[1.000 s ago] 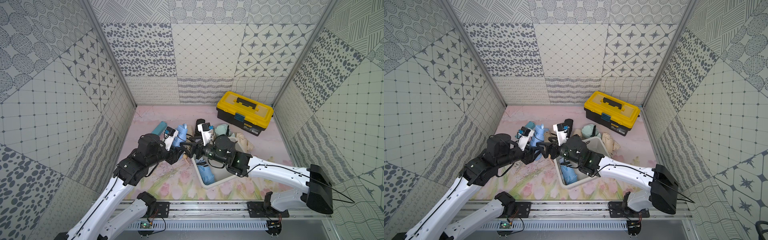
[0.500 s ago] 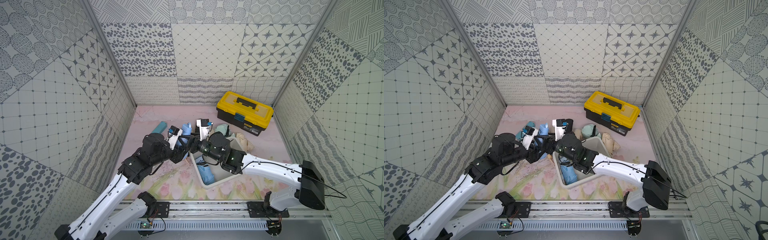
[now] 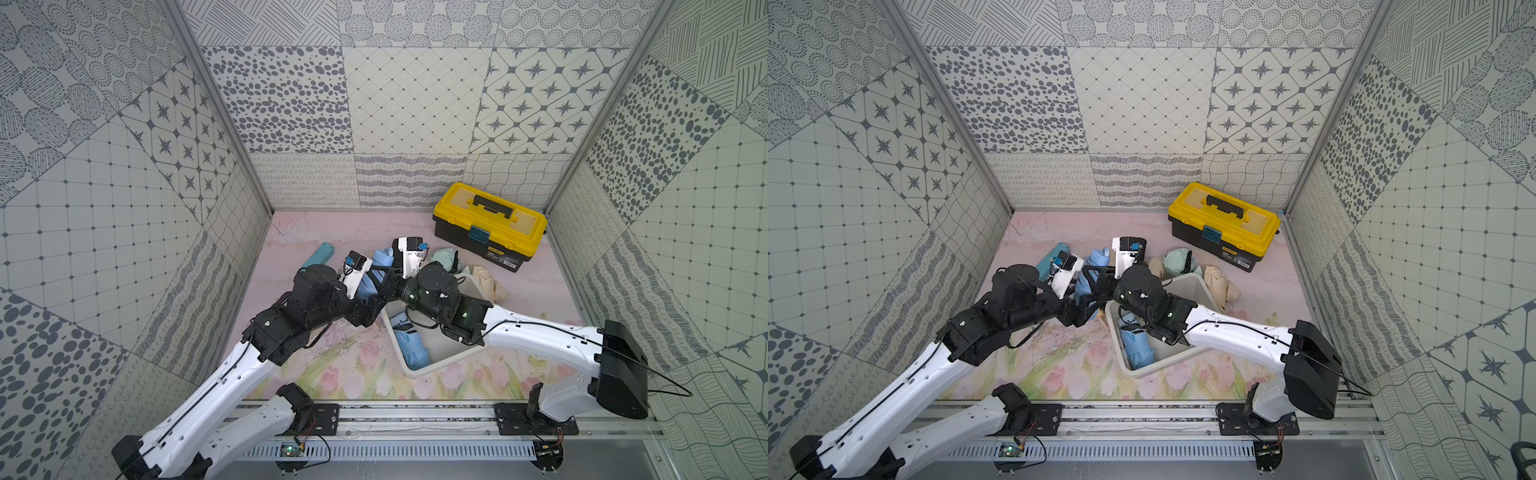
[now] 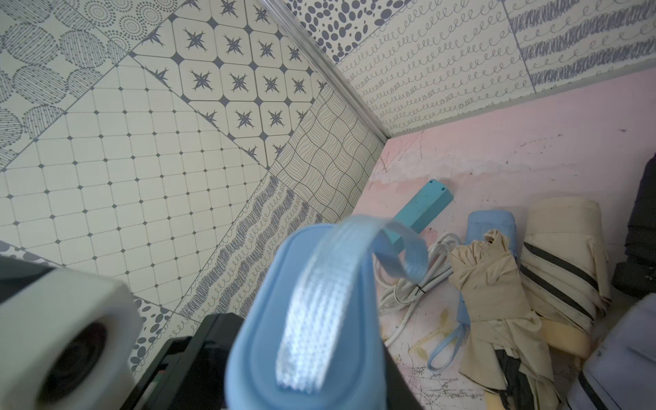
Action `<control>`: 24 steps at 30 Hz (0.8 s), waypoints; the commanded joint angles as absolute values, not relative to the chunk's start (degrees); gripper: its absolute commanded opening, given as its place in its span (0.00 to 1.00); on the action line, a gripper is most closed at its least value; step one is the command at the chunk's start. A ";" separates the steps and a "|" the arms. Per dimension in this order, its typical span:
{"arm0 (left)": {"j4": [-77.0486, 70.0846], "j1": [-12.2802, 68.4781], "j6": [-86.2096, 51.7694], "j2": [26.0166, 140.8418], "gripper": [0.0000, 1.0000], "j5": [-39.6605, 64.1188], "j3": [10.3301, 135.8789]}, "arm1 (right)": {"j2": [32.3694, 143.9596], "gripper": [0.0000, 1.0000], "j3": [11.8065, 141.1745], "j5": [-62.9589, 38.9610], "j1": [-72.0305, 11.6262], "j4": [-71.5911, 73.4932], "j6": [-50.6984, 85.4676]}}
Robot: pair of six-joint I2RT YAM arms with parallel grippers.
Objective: Put the umbrella into the storage box
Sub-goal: Pick up the umbrella from the center of the board.
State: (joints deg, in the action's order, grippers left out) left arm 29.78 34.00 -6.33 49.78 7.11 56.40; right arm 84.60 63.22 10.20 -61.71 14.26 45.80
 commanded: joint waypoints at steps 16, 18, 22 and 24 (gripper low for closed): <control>31.90 34.44 -26.69 41.80 0.99 5.02 58.02 | 65.54 0.17 57.56 1.35 -47.01 -10.97 39.62; 35.68 34.47 -33.31 41.71 0.98 3.76 57.83 | 62.74 0.17 57.91 -1.20 -44.48 -16.59 38.12; 40.76 34.40 -45.62 42.91 0.95 6.70 56.87 | 60.13 0.17 59.83 -6.40 -41.94 -26.21 34.72; 41.66 34.37 -51.36 43.65 0.94 9.07 55.52 | 60.41 0.17 61.34 -8.57 -41.75 -30.69 32.84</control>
